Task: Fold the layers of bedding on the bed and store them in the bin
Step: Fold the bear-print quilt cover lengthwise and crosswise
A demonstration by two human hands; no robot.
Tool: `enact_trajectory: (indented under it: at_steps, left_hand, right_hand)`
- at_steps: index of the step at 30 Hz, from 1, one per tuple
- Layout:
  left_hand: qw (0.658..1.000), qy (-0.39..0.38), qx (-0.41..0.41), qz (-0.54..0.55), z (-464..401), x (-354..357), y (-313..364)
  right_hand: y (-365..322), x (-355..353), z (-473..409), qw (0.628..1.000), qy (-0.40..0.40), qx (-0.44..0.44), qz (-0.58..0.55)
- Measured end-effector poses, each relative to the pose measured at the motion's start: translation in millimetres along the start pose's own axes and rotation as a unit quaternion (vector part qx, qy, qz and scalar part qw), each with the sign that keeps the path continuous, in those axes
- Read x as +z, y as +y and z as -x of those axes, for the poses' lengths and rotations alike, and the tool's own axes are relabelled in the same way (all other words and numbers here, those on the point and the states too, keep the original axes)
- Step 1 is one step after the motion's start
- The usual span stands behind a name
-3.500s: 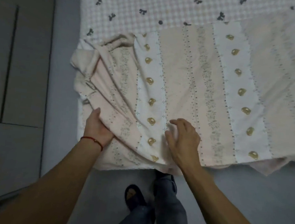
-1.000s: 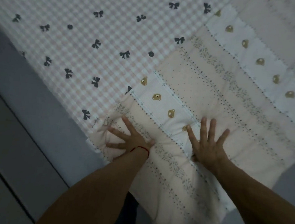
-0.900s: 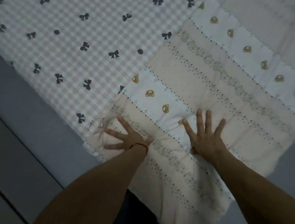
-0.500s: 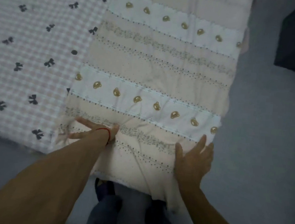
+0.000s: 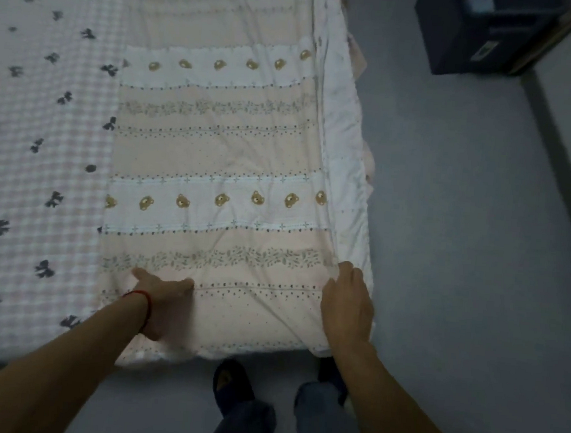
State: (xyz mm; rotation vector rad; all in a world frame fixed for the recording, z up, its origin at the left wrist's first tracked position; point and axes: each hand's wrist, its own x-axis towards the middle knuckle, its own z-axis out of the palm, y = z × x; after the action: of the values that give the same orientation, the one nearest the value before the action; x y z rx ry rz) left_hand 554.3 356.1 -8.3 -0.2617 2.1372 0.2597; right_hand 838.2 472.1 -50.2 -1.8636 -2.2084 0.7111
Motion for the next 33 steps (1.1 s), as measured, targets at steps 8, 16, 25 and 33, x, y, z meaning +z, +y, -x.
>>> enact_trajectory:
  at_steps: [8,16,25,33]
  left_hand:
    - [0.954,0.247,0.080,-0.148,-31.4,-37.2,-45.0]
    - [0.970,0.217,0.106,-0.020,-47.6,-56.7,-69.2]
    - [0.970,0.138,0.172,0.104,-56.5,-71.3,-114.0]
    - [0.961,0.127,0.214,0.118,-29.5,-59.8,-112.9]
  right_hand:
    - [61.7,-23.2,-25.4,0.942,-0.044,0.243,-0.229]
    - [63.9,-17.2,-37.1,0.954,-0.040,0.197,-0.224]
    - [60.7,-22.4,-15.8,0.988,0.048,0.135,-0.057]
    - [65.6,-30.3,-5.4,0.990,0.121,-0.051,0.054]
